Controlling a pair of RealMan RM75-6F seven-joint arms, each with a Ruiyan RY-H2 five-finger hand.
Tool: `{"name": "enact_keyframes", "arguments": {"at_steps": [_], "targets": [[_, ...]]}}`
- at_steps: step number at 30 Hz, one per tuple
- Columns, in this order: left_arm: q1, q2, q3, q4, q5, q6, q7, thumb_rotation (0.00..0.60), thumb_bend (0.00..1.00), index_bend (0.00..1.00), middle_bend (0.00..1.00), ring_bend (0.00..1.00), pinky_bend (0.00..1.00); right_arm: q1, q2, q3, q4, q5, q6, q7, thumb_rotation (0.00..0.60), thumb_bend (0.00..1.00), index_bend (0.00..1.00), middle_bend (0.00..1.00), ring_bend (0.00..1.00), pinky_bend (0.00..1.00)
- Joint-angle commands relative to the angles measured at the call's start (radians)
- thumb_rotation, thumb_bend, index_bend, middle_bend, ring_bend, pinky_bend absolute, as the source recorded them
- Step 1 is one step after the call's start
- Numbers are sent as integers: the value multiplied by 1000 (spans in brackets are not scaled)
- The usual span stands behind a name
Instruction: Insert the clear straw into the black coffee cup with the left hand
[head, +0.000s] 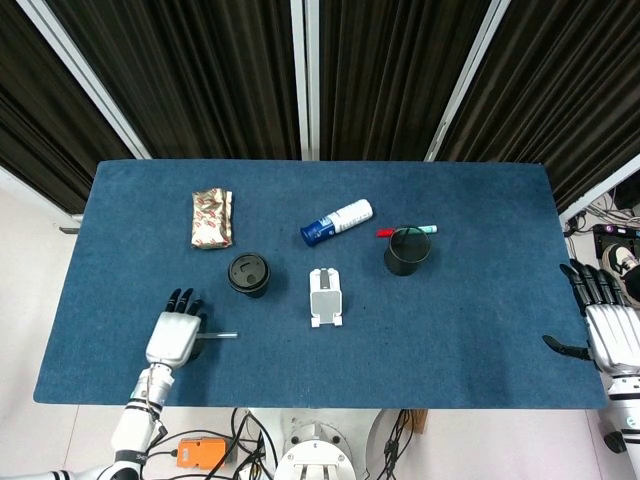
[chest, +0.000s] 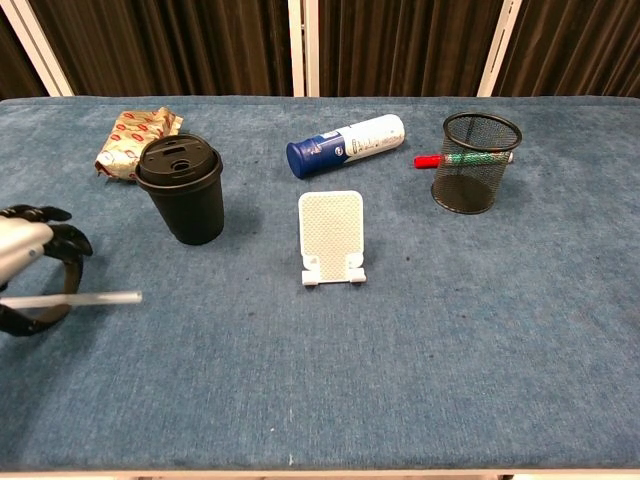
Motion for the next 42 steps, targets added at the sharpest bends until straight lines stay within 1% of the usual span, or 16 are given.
{"name": "enact_keyframes", "arguments": {"at_steps": [1, 3, 6, 9, 12, 14, 19, 24, 27, 32, 36, 42], "targets": [[29, 77, -29, -61, 70, 47, -211, 600, 392, 588, 233, 23, 0, 2, -3, -4, -1, 0, -9, -5, 600, 221, 0, 66, 0, 25], [39, 119, -57, -89, 102, 69, -347, 600, 393, 588, 233, 22, 0, 6, -9, -11, 1, 0, -25, -11, 600, 222, 0, 66, 0, 24], [49, 160, -110, -115, 140, 103, -549, 600, 401, 589, 233, 19, 0, 15, -23, -25, 7, -3, -56, -22, 600, 221, 0, 66, 0, 25], [48, 174, -170, -134, 162, 132, -733, 600, 404, 589, 234, 12, 0, 27, -37, -38, 15, -8, -89, -40, 600, 221, 0, 66, 0, 24], [32, 166, -228, -156, 171, 136, -907, 600, 416, 589, 234, 2, 0, 34, -45, -44, 16, -12, -104, -50, 600, 221, 0, 66, 0, 24], [14, 161, -256, -166, 168, 122, -982, 600, 422, 589, 234, 0, 0, 35, -49, -44, 16, -13, -104, -52, 600, 221, 0, 66, 0, 25], [-53, 135, -316, -177, 137, 41, -1137, 600, 420, 589, 234, 0, 0, 31, -53, -45, 20, -11, -95, -48, 600, 221, 0, 66, 0, 24], [-123, 75, -371, -140, 58, -40, -1243, 600, 420, 589, 234, 0, 0, 26, -51, -47, 20, -7, -90, -47, 600, 221, 0, 66, 0, 25], [-148, 38, -389, -117, 16, -66, -1277, 600, 420, 589, 233, 0, 0, 25, -50, -47, 19, -3, -91, -47, 600, 221, 0, 66, 0, 25], [-163, -11, -381, -75, -10, -71, -1283, 600, 420, 589, 233, 0, 0, 25, -50, -47, 19, 3, -94, -49, 600, 221, 0, 66, 0, 25], [-164, -39, -361, -42, -2, -62, -1279, 600, 420, 589, 233, 0, 0, 28, -51, -45, 17, 6, -97, -52, 600, 222, 0, 66, 0, 25], [-170, -76, -349, -1, 15, -50, -1280, 600, 420, 589, 233, 0, 0, 31, -53, -44, 13, 10, -102, -58, 600, 221, 0, 66, 0, 25]]}}
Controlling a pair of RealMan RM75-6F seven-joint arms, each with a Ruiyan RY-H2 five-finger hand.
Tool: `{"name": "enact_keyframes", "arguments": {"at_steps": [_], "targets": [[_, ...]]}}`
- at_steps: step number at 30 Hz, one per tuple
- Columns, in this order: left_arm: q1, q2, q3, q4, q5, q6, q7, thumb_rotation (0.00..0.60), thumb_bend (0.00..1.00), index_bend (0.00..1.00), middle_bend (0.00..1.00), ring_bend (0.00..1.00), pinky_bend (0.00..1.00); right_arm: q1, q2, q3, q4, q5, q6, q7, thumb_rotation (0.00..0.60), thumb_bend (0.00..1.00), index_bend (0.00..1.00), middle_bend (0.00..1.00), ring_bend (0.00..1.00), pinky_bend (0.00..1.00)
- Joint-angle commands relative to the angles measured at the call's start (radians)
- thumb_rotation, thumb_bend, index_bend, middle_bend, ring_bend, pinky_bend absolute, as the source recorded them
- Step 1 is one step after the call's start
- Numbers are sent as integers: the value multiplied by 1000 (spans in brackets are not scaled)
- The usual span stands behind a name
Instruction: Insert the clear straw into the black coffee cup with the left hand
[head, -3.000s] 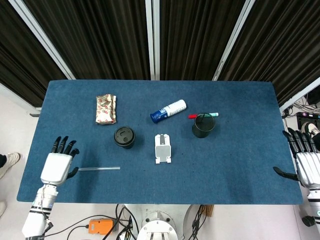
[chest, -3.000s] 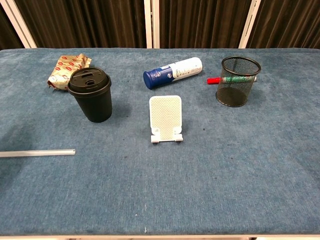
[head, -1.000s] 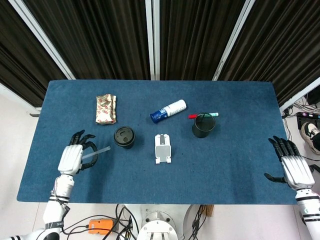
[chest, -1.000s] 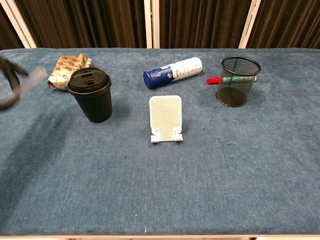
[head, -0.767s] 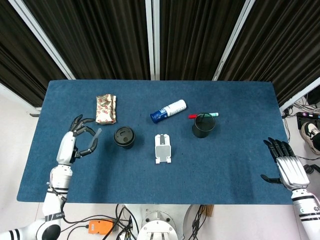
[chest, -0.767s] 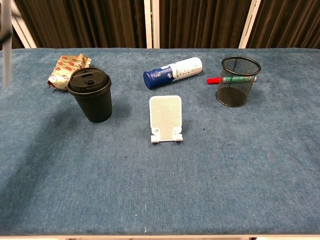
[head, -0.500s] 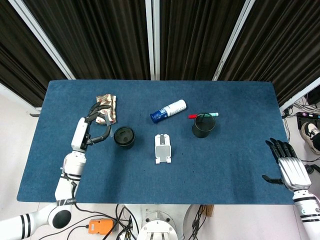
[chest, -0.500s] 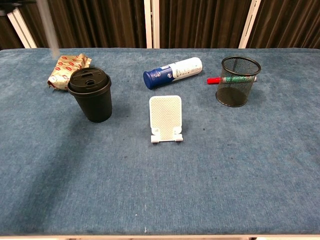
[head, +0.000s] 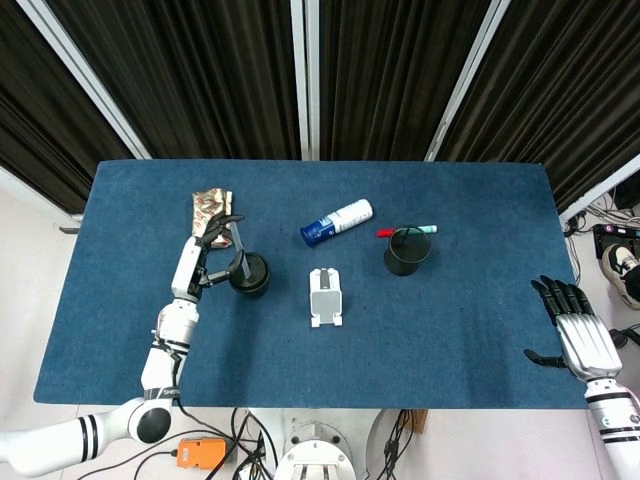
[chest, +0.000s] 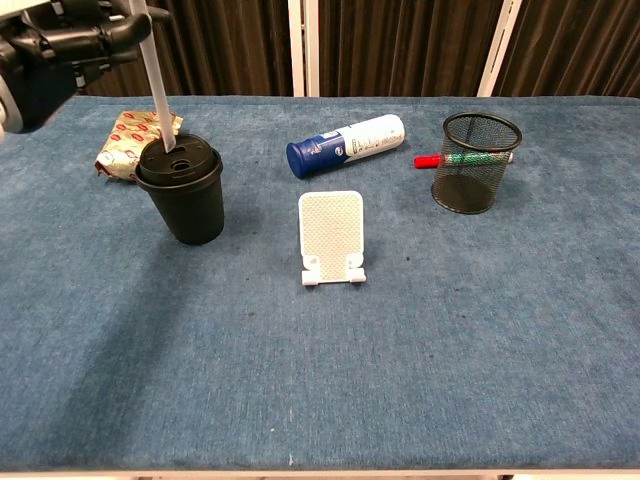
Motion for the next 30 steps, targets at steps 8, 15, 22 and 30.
{"name": "enact_keyframes", "arguments": {"at_steps": [8, 15, 22, 30], "targets": [[-12, -29, 13, 31, 13, -1, 10, 600, 420, 589, 233, 0, 0, -2, 3, 1, -7, 6, 3, -7, 600, 221, 0, 66, 0, 25], [-10, -36, 19, 53, 9, -2, 16, 600, 420, 589, 234, 0, 0, -3, 2, 1, -5, 10, 3, -4, 600, 221, 0, 66, 0, 25], [-3, -40, 28, 67, 16, 0, 11, 600, 420, 589, 234, 0, 0, -5, 5, 1, -8, 10, 8, -4, 600, 221, 0, 66, 0, 25], [0, -50, 41, 85, 29, -1, 3, 600, 420, 589, 234, 0, 0, -7, 6, 2, -12, 12, 10, -6, 600, 221, 0, 66, 0, 25]]}}
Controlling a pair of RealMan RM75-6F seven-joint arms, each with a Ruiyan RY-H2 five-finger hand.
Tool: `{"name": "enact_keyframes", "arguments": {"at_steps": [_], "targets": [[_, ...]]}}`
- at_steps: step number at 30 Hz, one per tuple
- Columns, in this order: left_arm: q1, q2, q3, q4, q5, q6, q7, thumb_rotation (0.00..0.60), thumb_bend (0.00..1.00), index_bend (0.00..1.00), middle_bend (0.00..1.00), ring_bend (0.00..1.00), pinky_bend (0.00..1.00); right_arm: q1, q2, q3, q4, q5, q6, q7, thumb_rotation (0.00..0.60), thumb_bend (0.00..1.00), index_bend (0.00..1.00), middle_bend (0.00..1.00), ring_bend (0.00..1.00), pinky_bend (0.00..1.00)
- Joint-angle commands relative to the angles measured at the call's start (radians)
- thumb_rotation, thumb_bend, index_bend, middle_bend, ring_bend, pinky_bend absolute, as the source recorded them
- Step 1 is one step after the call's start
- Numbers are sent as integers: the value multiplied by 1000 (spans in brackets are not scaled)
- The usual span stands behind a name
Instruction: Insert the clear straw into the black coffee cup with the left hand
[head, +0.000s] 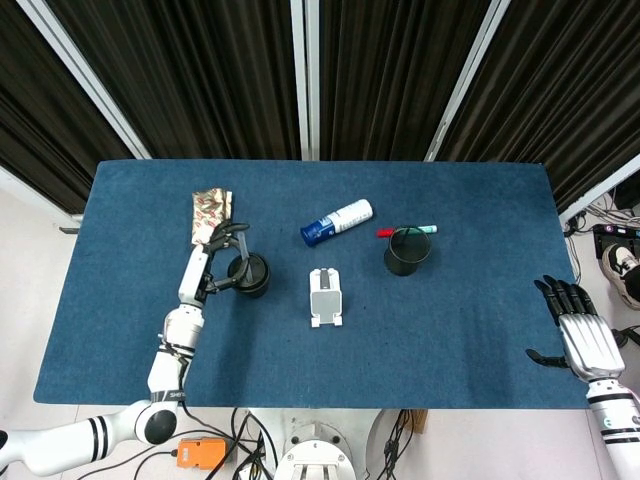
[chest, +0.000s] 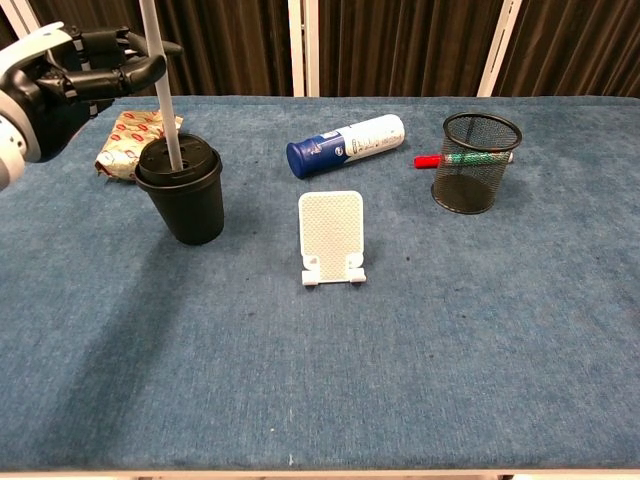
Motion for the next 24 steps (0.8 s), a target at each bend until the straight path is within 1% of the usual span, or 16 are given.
{"name": "enact_keyframes", "arguments": {"at_steps": [1, 5, 7, 11, 14, 15, 16, 20, 23, 24], "targets": [[2, -6, 6, 10, 6, 2, -1, 600, 420, 589, 234, 0, 0, -1, 1, 0, -1, 1, 2, 0, 600, 222, 0, 66, 0, 24], [10, -13, 19, 21, 16, 9, -6, 600, 420, 585, 232, 0, 0, -3, 2, 1, -2, 0, 5, 1, 600, 221, 0, 66, 0, 24], [15, -18, 30, 30, 27, 16, -3, 600, 420, 558, 226, 0, 0, -3, 2, 1, -2, 0, 5, 1, 600, 221, 0, 66, 0, 25], [24, -21, 51, 44, 50, 31, 7, 600, 417, 429, 210, 0, 0, -3, 3, 1, -2, -1, 6, 2, 600, 222, 0, 66, 0, 24], [30, -19, 58, 47, 66, 46, 20, 600, 384, 274, 187, 0, 0, -3, 3, 1, -2, -2, 7, 4, 600, 221, 0, 66, 0, 24], [31, -17, 59, 46, 71, 50, 24, 600, 369, 231, 179, 0, 0, -3, 3, 1, -2, -3, 8, 4, 600, 221, 0, 66, 0, 25], [32, -15, 61, 44, 78, 55, 30, 600, 360, 211, 177, 0, 0, -4, 3, 2, -2, -3, 9, 4, 600, 221, 0, 66, 0, 25], [42, 12, 75, 29, 108, 77, 65, 600, 333, 196, 163, 0, 0, -6, 4, 3, -3, -5, 16, 7, 600, 222, 0, 66, 0, 25], [62, 61, 97, 12, 137, 101, 109, 600, 306, 186, 147, 0, 0, -7, 9, 5, -2, -7, 22, 11, 600, 221, 0, 66, 0, 24], [75, 91, 109, 4, 146, 112, 134, 600, 298, 182, 143, 0, 0, -8, 11, 6, -1, -7, 24, 14, 600, 221, 0, 66, 0, 24]]}}
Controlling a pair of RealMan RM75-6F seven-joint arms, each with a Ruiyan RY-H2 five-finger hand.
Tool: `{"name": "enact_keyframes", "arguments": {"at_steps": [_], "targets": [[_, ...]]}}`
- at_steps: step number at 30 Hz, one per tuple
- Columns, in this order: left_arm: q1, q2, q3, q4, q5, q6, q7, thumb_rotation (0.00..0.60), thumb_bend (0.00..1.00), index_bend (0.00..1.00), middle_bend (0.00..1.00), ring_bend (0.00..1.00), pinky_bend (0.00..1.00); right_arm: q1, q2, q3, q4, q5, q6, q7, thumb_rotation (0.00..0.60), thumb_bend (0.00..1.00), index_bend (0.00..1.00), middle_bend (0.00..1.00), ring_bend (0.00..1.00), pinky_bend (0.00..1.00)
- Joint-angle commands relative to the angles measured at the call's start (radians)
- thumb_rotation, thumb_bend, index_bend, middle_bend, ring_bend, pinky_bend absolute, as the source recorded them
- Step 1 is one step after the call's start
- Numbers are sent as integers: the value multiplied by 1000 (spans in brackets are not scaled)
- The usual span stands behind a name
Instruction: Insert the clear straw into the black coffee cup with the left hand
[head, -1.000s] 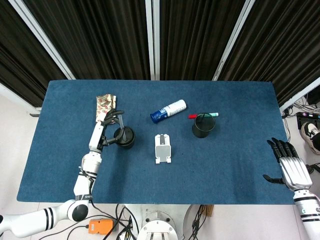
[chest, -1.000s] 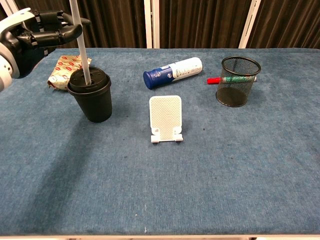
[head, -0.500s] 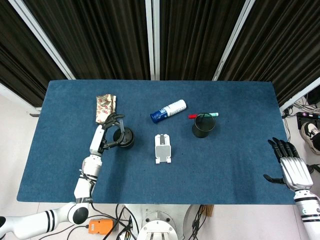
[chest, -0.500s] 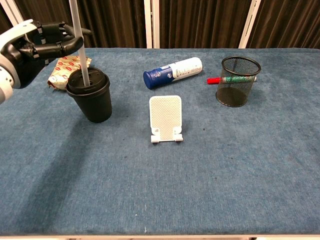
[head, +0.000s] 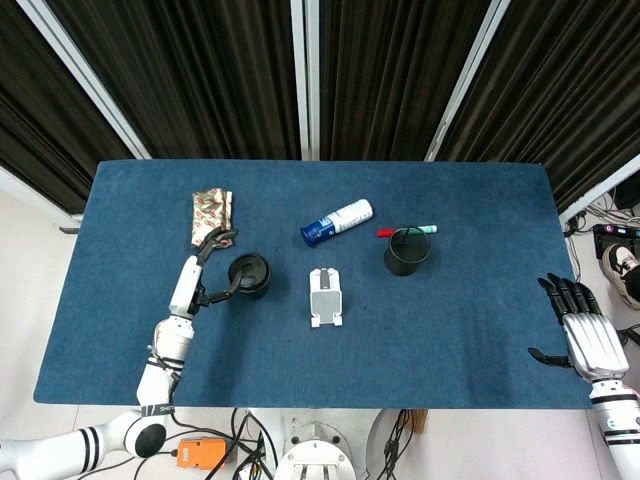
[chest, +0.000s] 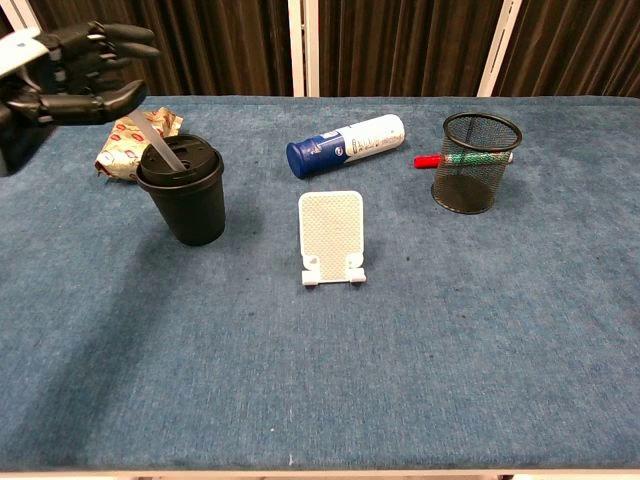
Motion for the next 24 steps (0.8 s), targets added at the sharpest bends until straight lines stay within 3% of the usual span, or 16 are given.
{"name": "enact_keyframes", "arguments": {"at_steps": [1, 6, 11, 16, 24], "targets": [[35, 81, 35, -24, 31, 33, 72, 600, 291, 181, 142, 0, 0, -1, 4, 2, 2, 0, 3, 5, 600, 221, 0, 66, 0, 25], [109, 256, 96, -45, 18, 71, 287, 600, 262, 181, 142, 0, 0, -4, 13, 9, 7, -3, 16, 23, 600, 221, 0, 66, 0, 25], [191, 373, 149, -26, -24, 126, 477, 600, 252, 181, 142, 0, 0, -10, 12, 13, 20, -7, 33, 50, 600, 221, 0, 66, 0, 25], [263, 408, 197, 49, -28, 180, 536, 600, 250, 181, 142, 0, 0, -20, 5, 13, 30, -22, 60, 62, 600, 221, 0, 66, 0, 24], [359, 417, 242, 98, -6, 249, 504, 600, 244, 181, 142, 0, 0, -21, -13, 15, 36, -46, 82, 62, 600, 221, 0, 66, 0, 24]]}}
